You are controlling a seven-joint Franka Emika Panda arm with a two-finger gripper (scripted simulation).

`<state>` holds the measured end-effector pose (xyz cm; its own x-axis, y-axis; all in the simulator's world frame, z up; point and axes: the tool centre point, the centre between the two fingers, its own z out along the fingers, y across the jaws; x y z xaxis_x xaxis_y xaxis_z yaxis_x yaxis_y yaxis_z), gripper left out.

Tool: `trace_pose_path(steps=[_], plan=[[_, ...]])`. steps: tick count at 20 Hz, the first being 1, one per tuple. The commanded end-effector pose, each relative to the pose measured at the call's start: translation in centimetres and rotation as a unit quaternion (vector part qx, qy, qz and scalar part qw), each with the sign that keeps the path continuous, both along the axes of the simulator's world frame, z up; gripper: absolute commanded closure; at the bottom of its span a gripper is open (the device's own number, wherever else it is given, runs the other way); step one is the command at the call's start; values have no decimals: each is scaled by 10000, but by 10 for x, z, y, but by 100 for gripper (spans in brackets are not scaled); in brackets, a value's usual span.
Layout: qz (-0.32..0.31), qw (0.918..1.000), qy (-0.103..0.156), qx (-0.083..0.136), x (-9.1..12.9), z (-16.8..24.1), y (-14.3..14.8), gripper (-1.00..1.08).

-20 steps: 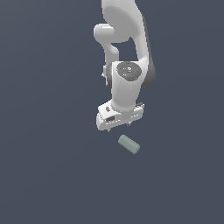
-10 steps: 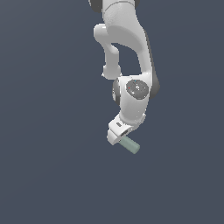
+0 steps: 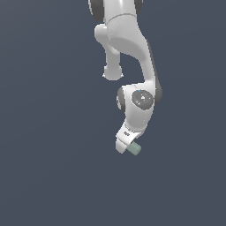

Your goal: Pick up the object and move it to a goal position.

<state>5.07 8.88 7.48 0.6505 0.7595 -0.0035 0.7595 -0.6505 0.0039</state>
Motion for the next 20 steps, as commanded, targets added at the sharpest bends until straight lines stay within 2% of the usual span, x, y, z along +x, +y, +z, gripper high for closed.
trace_pose_path(steps=[1,10,20], plan=[[124,9999,1,17,1,-4,3,-92],[167,9999,6,23,1,-11,4,-92],[189,9998,4,25,0,-54,4,-92]])
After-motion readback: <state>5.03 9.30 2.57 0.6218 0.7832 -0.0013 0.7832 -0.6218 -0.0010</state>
